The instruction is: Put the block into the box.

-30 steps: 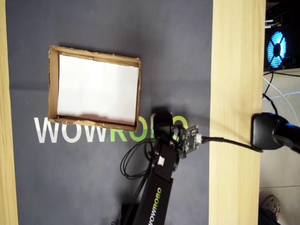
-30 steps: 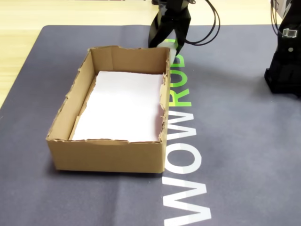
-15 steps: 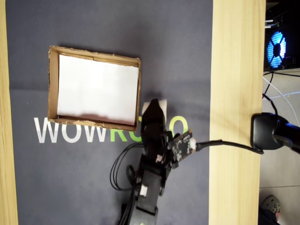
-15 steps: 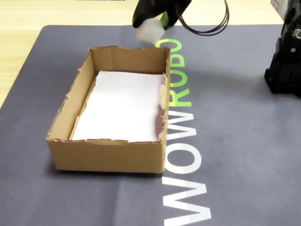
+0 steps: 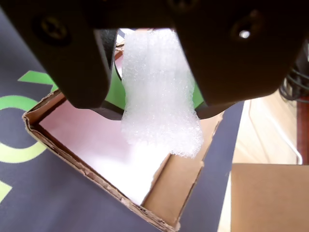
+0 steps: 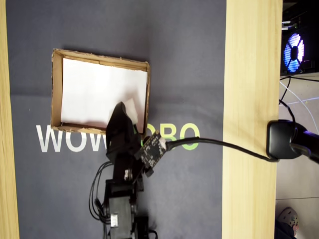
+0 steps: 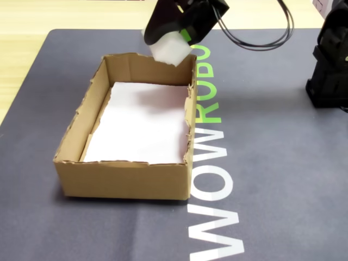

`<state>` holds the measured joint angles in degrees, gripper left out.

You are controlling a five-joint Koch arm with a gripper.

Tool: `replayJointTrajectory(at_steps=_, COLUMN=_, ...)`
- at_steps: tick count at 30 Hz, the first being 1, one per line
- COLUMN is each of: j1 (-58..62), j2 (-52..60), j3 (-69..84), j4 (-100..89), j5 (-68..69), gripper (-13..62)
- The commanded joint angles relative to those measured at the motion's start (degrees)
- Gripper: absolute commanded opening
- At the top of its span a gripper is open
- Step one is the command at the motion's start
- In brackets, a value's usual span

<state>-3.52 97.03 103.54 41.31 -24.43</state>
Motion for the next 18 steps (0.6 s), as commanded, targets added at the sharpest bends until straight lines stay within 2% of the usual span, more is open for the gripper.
replayJointTrajectory(at_steps=1, j1=-1.14, j2=0.53, j3=-4.57, j4=-5.1, j5=1.14, gripper=-6.4)
replayJointTrajectory(at_steps=3, j1=-1.05, j2=0.44, j3=-1.76, j4=-9.14, j5=0.97, gripper=-5.9)
replayJointTrajectory(at_steps=4, j1=-0.97, j2=0.53, j3=-1.76, j4=-9.14, j5=1.05, gripper=-3.3)
replayJointTrajectory(at_steps=6, j1=-1.05, j2=0.62, j3=0.44, j4=-9.14, j5=-1.93, gripper=14.8)
replayJointTrajectory(at_steps=7, j1=-0.97, j2=0.7, j3=1.23, j4=-9.14, j5=-2.72, gripper=19.2)
replayJointTrajectory(at_steps=14, j1=-1.05, j2=0.35, j3=1.85, j4=-9.14, j5=-2.72, gripper=34.1)
replayJointTrajectory(at_steps=18, j1=-0.97, j2=1.14, j3=1.32, j4=-9.32, j5=-2.72, gripper=35.6)
